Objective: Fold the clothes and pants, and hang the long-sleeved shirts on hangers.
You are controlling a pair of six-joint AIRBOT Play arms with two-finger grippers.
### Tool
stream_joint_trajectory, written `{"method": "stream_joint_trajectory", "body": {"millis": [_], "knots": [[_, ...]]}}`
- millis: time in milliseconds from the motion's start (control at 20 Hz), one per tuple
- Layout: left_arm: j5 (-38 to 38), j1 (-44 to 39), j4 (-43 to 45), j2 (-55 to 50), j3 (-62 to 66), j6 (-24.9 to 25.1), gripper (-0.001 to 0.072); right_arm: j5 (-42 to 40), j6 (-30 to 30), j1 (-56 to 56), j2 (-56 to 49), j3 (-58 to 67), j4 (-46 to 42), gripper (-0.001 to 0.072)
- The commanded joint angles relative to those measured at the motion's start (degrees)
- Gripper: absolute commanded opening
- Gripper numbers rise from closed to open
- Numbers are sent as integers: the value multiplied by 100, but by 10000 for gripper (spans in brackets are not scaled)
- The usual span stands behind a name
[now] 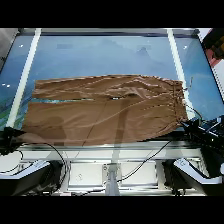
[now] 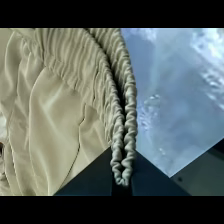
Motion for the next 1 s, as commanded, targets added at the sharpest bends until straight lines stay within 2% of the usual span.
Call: {"method": "stream_joint_trajectory", "body": {"millis": [0, 200, 400, 500, 600, 700, 750, 850, 900, 950], "knots": [[96, 81, 291, 28, -273, 42, 619, 50, -2, 2, 4, 2, 7, 43], [452, 70, 479, 26, -273, -94, 614, 33, -2, 2, 4, 2, 7, 43], [1073, 24, 348, 17, -372, -72, 536, 28, -4, 2, 4, 2, 7, 43], [1322, 22, 219, -24, -555, -57, 535, 15, -4, 2, 4, 0, 2, 43], [1458, 20, -107, -72, -778, 326, 533, 15, -4, 2, 4, 2, 2, 43], [1543, 20, -549, -81, -909, 804, 376, 15, -4, 2, 4, 2, 2, 43], [1574, 20, -699, -81, -914, 994, 345, 15, -4, 2, 4, 2, 4, 43], [1576, 20, -848, -76, -914, 1189, 340, 22, -4, 2, 4, 2, 4, 43], [1550, 20, -848, -74, -914, 1193, 203, 37, -4, 2, 4, 2, 4, 43], [1512, 20, -848, -72, -914, 1198, 21, 63, -13, 2, 7, 2, 4, 43]]}}
